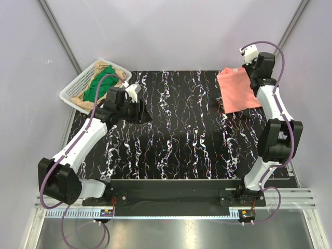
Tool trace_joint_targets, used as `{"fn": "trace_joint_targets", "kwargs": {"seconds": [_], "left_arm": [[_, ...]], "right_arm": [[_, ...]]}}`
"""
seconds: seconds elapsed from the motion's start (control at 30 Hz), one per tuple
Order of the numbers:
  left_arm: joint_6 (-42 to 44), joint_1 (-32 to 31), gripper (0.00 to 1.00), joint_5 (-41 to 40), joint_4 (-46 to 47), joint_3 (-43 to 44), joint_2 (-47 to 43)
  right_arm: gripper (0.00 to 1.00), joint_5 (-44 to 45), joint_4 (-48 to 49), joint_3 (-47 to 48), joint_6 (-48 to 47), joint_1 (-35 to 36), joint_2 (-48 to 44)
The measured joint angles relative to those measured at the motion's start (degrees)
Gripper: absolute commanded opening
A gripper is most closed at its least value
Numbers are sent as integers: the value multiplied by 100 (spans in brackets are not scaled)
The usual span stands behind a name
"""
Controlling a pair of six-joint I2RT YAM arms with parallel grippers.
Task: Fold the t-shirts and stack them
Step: Neatly place the folded tshirt to the corner
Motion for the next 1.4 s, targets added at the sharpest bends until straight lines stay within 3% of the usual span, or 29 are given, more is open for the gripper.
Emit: {"fn": "trace_joint_targets", "kwargs": {"seconds": [0.33,0.8,1.07,1.23,1.4], "left_arm": [[17,0,57,-9,-4,0,2],[42,2,57,-42,-11,0,28],[42,2,57,-44,-13,0,92],[42,2,57,-44,-20,-2,94],[42,2,57,-44,-20,0,94]], "right_arm": [[0,-522,455,632,428,-535,1014],[0,-564,1266,1174,857,-791,2190],[0,-584,1377,1202,1086,-811,2256],[0,-734,1731,481,1228,-813,1759],[0,-802,1888,387,1272,-811,1419]]}}
